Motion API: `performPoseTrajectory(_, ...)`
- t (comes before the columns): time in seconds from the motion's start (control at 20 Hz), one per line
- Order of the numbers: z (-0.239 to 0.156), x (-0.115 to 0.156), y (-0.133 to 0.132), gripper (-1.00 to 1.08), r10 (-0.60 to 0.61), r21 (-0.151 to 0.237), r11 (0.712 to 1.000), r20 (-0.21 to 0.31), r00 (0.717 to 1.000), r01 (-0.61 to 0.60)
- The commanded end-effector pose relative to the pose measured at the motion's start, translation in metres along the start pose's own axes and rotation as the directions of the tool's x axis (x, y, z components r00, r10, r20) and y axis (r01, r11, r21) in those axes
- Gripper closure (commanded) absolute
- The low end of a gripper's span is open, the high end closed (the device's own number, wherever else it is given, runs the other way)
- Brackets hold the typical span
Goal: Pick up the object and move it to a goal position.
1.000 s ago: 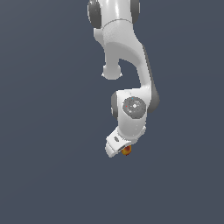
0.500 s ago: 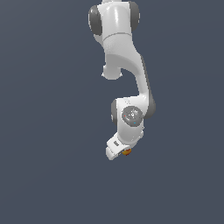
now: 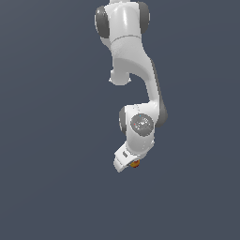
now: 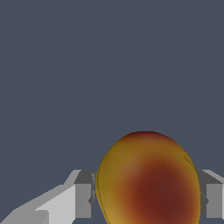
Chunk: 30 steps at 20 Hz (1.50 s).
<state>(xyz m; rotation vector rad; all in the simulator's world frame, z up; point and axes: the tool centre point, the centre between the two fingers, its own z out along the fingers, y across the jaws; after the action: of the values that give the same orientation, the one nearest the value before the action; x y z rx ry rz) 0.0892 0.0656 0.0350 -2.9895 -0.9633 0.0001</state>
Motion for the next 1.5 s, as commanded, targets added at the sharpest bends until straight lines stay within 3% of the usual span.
performPoseTrajectory(0.0,0.0,-0.001,0.001,1.08,0.001,-0.001,1.0,0.0,1.0,-0.001)
performPoseTrajectory(0.7,-0.026,-0.012,-0.007,1.08,0.001,-0.001,1.0,0.001,1.0,-0.001)
performPoseTrajectory(1.45,-0.134,-0.058,-0.038,1.08,0.001,-0.002,1.0,0.002,1.0,-0.001)
